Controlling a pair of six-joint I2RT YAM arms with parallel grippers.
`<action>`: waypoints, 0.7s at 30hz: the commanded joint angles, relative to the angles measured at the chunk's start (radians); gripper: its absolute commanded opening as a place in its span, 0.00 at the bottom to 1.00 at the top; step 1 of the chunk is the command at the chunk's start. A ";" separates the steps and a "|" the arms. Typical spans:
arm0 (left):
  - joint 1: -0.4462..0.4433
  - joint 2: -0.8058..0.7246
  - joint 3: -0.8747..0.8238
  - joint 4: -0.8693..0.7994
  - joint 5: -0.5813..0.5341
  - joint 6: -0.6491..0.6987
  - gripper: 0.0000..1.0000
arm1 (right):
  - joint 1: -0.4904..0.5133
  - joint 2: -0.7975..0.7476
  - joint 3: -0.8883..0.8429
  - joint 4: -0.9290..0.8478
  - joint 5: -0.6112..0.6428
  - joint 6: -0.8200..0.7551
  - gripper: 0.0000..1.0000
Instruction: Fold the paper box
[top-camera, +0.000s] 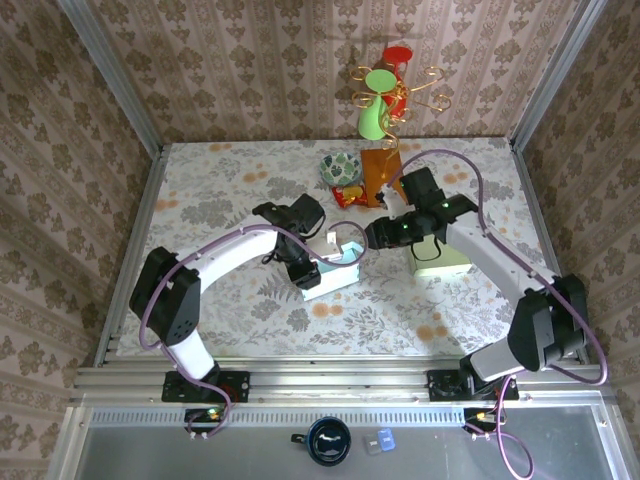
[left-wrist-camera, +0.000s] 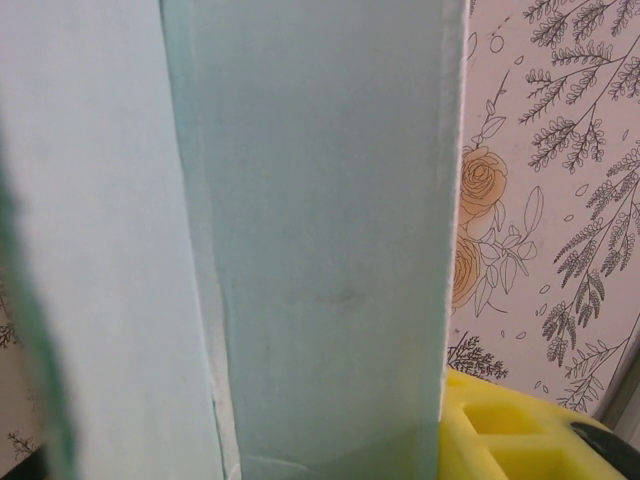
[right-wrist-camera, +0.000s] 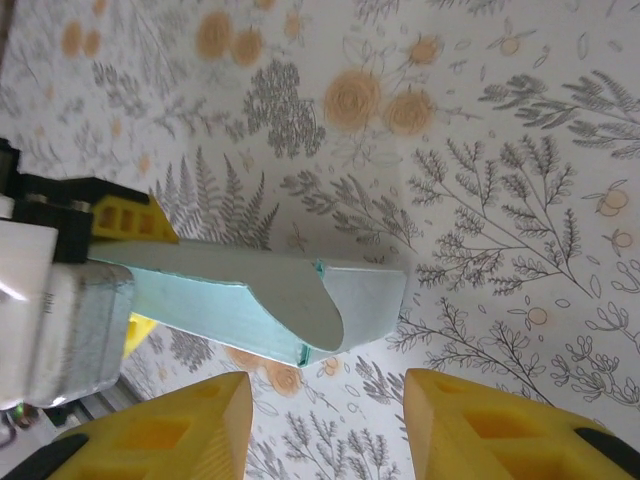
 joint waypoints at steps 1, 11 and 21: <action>0.003 -0.007 -0.014 -0.022 0.026 0.032 0.42 | 0.028 0.039 0.037 -0.047 0.010 -0.096 0.46; 0.003 0.009 -0.014 0.000 0.024 0.026 0.43 | 0.064 0.104 0.068 -0.057 0.014 -0.127 0.45; 0.003 0.009 -0.018 -0.001 0.034 0.029 0.42 | 0.076 0.125 0.087 -0.052 0.060 -0.117 0.40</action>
